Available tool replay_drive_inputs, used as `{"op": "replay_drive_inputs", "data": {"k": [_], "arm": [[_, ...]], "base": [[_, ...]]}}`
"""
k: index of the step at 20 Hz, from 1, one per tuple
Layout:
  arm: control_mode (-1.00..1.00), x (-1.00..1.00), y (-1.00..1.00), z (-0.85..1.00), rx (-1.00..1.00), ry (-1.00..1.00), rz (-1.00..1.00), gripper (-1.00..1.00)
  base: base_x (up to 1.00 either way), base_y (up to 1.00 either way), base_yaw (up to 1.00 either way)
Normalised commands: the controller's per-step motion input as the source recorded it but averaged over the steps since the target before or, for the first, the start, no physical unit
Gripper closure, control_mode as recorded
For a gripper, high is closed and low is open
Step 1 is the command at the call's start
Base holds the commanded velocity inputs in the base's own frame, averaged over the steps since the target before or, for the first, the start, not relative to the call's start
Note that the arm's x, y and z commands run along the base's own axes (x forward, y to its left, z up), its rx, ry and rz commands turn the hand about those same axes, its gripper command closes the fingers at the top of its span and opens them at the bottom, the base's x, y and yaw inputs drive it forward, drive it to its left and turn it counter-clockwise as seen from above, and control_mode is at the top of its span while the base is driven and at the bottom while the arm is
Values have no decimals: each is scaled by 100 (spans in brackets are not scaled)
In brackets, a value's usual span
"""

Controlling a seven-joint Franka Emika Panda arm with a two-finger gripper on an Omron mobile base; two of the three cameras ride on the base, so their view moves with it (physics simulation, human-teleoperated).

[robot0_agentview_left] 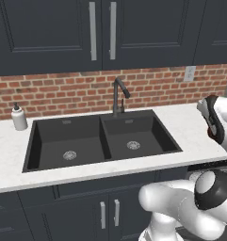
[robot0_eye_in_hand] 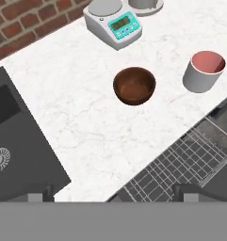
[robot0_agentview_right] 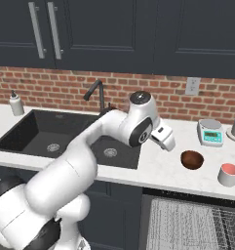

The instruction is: Pick up the cup and bowl from the counter, place them in the dishwasher, and close the dishwasher door.

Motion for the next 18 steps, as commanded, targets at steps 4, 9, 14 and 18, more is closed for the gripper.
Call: {"op": "replay_drive_inputs", "data": {"k": [4,9,14,18], "arm": [[-100,49,-14,-5,0,17,0,-100],[-100,24,-29,0,0,21,0,-100],[-100,15,-22,-1,0,13,1,-100],[-100,4,-9,-11,0,5,2,-100]], "base": [[0,0,0],[0,0,0],[0,0,0],[0,0,0]]}}
